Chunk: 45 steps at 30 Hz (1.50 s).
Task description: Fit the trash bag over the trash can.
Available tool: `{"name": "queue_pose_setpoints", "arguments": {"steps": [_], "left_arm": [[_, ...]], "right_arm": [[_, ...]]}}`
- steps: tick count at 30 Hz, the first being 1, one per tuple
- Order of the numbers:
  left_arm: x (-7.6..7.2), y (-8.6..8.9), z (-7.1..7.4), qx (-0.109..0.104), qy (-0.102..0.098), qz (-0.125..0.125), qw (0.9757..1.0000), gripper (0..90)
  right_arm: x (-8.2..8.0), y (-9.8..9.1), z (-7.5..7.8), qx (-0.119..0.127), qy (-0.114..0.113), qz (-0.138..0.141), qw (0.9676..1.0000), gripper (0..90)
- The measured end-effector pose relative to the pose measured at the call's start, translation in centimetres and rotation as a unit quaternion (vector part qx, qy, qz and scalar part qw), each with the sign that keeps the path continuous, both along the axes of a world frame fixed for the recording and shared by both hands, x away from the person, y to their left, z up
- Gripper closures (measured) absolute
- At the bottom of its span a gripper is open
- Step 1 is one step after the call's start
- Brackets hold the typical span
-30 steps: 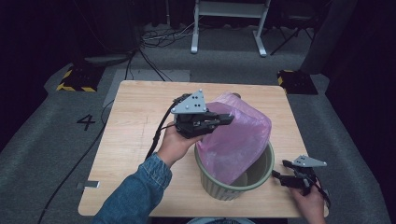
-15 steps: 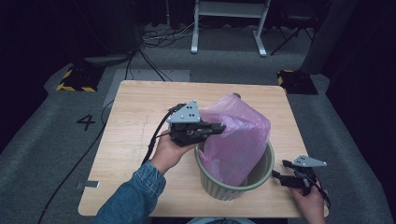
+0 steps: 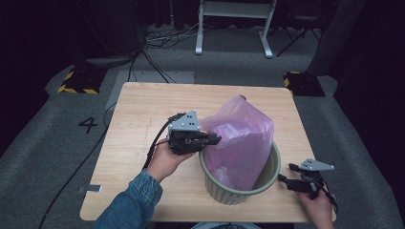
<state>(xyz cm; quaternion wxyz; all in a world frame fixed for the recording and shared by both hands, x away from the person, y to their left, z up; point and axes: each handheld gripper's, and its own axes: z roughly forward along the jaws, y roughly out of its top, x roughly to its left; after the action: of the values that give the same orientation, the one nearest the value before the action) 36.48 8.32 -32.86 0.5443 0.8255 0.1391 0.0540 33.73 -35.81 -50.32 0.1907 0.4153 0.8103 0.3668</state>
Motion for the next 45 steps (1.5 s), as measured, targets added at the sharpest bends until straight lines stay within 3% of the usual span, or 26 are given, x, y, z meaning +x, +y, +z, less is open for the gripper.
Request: {"name": "queue_pose_setpoints", "arguments": {"steps": [6, 10, 12, 14, 17, 26, 29, 31, 39, 45], "left_arm": [[-0.7, -0.5, -0.4, 0.035, -0.005, -0.012, 0.9993, 87.0], [-0.9, -0.8, -0.6, 0.049, -0.003, -0.018, 0.9986, 86.6], [-0.9, -0.9, -0.8, 0.054, -0.003, -0.02, 0.9983, 86.3], [-0.9, -1.0, -0.9, 0.053, 0.0, -0.024, 0.9983, 86.1], [-0.9, -1.0, -1.2, 0.048, 0.004, -0.033, 0.9983, 86.0], [-1.1, -1.2, -1.8, 0.055, 0.012, -0.046, 0.9974, 86.0], [-0.8, -1.4, -2.1, 0.051, 0.044, -0.072, 0.9952, 85.3], [-0.9, -1.6, -2.1, 0.059, 0.035, -0.069, 0.9952, 85.2], [-1.1, -1.8, -2.1, 0.058, 0.04, -0.072, 0.9949, 84.3], [-1.3, -1.7, -2.2, 0.054, 0.033, -0.069, 0.9956, 84.0]], "right_arm": [[0.0, -0.1, 0.0, 0.0, 0.001, 0.005, 1.0, 30.7], [-0.1, -0.2, 0.2, 0.004, 0.004, 0.014, 0.9999, 42.8], [0.0, -0.2, 0.6, 0.015, 0.022, 0.02, 0.9994, 45.8], [-0.1, -0.2, 1.2, 0.031, 0.025, 0.023, 0.9989, 47.0], [-0.3, -0.2, 2.6, 0.051, 0.015, 0.032, 0.9981, 46.9], [-1.0, 0.0, 7.6, 0.073, -0.021, 0.042, 0.9962, 46.1], [-1.1, 0.1, 9.1, 0.081, -0.028, 0.047, 0.9952, 45.6], [-1.2, 0.2, 10.1, 0.085, -0.034, 0.049, 0.9946, 45.5], [-1.3, 1.3, 14.3, 0.101, -0.064, 0.067, 0.9905, 42.6], [-0.8, 3.1, 16.4, 0.119, -0.071, 0.093, 0.986, 41.4]]}}
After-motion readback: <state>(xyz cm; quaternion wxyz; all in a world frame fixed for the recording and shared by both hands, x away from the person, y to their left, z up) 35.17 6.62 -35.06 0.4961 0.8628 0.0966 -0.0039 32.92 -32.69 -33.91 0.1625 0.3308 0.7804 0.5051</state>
